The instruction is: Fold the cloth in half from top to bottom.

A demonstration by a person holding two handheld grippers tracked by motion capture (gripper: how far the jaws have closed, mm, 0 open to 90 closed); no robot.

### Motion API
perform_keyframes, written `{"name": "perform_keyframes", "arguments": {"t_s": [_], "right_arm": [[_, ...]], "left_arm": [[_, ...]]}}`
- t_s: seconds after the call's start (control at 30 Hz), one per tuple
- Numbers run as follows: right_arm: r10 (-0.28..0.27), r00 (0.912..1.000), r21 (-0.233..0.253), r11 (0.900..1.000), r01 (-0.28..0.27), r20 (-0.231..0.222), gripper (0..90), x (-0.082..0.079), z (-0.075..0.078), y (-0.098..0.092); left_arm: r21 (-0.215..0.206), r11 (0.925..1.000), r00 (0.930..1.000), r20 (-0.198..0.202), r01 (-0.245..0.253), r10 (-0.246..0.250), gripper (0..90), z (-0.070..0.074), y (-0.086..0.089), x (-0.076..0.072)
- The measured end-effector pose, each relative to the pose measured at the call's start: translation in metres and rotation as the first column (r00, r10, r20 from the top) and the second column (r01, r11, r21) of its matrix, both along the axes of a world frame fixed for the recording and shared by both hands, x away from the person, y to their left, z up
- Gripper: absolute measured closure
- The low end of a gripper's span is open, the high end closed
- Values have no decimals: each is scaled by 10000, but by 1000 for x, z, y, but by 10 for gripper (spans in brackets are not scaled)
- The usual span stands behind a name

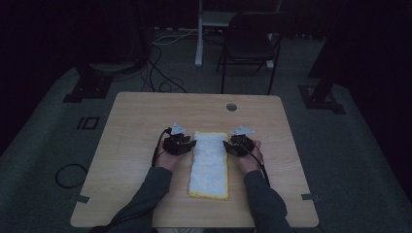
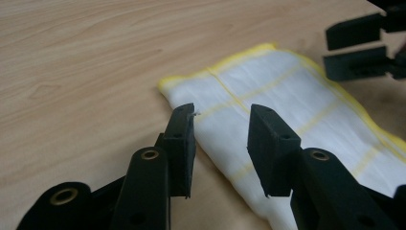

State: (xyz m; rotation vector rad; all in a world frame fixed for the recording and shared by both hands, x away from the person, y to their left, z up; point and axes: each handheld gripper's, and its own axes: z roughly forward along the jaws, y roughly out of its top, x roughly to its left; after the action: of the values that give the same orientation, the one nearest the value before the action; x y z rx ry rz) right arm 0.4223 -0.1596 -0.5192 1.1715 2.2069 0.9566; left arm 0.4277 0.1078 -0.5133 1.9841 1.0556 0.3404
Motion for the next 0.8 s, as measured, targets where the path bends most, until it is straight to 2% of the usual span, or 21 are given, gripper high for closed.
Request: {"name": "perform_keyframes", "arguments": {"t_s": [0.13,0.37,0.63,0.8], "right_arm": [[0,10000,59,10000,0,-28,536,6,1,2],[-90,9989,615,9980,119,-458,530,22,-4,5],[-316,9963,974,9945,394,-803,490,36,-8,8],[-521,9905,1003,9928,651,-1271,440,45,-15,11]], "left_arm": [[104,9998,9997,-117,-192,193,618,-3,-3,11],[464,9969,9972,-351,-642,659,577,-12,-11,28],[395,9965,9948,-677,-741,766,562,-21,-17,37],[453,9964,9934,-868,-717,754,555,-24,-21,39]]}}
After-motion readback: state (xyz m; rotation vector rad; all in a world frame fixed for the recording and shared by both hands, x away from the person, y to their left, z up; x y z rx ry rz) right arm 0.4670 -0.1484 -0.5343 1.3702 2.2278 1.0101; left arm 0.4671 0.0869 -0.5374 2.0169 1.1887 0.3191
